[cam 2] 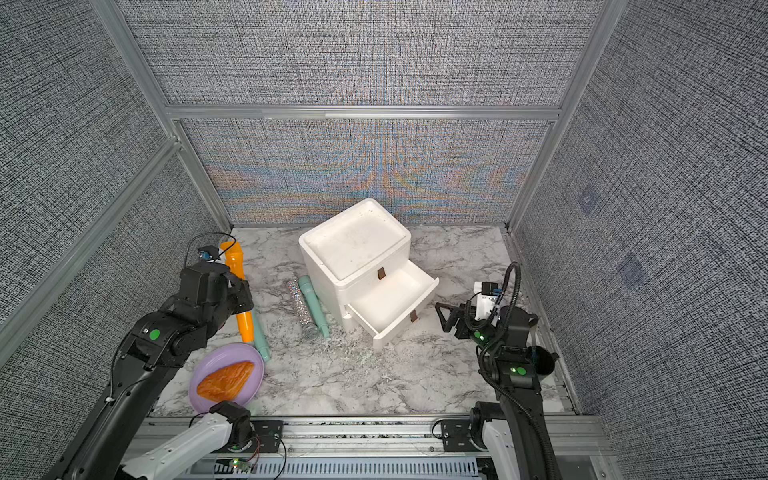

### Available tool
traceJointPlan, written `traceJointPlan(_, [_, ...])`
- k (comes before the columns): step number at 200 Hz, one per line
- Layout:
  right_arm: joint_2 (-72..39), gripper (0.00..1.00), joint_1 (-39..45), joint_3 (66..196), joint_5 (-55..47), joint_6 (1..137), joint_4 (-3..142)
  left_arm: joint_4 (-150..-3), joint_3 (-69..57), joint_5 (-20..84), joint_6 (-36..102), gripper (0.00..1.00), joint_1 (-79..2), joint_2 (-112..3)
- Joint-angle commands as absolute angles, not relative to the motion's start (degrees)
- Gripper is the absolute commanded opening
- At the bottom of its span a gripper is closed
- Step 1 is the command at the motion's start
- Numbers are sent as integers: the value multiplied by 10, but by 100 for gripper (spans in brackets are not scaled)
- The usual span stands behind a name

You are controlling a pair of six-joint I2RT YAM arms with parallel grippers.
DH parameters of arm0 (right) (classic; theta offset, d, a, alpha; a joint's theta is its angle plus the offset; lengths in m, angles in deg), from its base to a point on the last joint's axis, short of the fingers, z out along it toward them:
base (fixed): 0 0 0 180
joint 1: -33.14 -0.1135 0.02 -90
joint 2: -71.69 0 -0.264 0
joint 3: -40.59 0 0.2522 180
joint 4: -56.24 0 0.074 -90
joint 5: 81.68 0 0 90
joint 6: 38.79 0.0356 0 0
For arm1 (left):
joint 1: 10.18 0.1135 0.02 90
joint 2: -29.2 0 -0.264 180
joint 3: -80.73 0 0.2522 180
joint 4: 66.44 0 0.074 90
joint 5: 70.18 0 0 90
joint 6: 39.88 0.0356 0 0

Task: Take the microphone out of the drawer
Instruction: Place the microphone at the center of the board.

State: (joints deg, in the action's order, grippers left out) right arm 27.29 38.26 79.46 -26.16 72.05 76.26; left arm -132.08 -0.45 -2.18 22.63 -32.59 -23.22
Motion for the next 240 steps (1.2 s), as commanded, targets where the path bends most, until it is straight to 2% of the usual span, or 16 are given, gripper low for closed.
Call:
traceJointPlan(1, [271, 98, 381, 793, -265, 724, 743, -1280, 24, 28, 204, 0, -300, -237])
traceJointPlan(64, [270, 98, 370, 792, -266, 724, 741, -1201, 124, 74, 170, 0, -254, -260])
traceJointPlan(156, [280, 98, 349, 794, -266, 724, 745, -1116, 199, 107, 135, 0, -225, -315])
traceJointPlan(210, [276, 98, 303, 812, -265, 707, 754, -1062, 229, 118, 116, 0, -224, -361])
traceJointPlan(240, [263, 98, 233, 821, -268, 686, 751, -1039, 233, 128, 109, 0, -224, -391])
